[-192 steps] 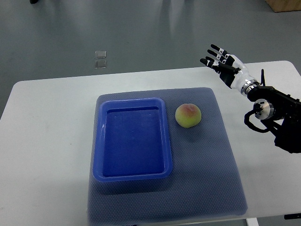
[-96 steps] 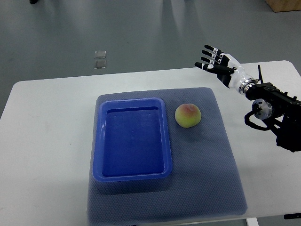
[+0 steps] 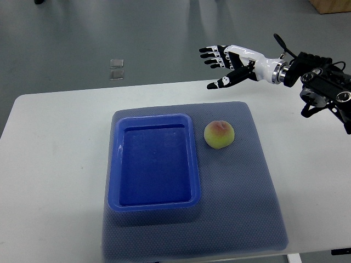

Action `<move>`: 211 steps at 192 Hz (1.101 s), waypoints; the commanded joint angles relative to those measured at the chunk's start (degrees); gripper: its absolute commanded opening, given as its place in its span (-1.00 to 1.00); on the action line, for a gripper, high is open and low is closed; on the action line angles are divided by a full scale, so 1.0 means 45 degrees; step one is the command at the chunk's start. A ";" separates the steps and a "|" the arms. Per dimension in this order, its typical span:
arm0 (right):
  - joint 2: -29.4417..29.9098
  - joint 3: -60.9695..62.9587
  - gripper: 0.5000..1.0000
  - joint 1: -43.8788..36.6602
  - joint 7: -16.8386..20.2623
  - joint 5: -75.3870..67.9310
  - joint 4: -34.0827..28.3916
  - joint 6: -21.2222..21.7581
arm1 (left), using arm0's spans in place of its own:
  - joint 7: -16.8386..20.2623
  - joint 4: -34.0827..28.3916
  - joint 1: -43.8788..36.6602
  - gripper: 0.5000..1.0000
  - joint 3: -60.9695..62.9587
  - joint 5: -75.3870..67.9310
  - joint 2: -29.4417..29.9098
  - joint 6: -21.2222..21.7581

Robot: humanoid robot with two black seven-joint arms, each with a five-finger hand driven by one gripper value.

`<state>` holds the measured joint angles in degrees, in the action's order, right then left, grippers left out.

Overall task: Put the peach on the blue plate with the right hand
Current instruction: 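Reach the open right hand forward and lower it over the peach, then close the right hand fingers around the peach and lift it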

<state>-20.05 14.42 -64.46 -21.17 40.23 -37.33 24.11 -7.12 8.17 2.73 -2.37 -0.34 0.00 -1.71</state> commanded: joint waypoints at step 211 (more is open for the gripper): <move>-0.0642 -0.5217 0.68 -0.1966 -0.0061 0.7291 -0.3014 -0.1470 | 0.0000 0.0001 0.0000 1.00 0.0020 -0.0002 0.0000 0.0010</move>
<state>-23.28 -8.33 -73.89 -21.54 73.03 -51.15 18.55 -7.11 8.16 2.72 -2.31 -0.36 0.00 -1.67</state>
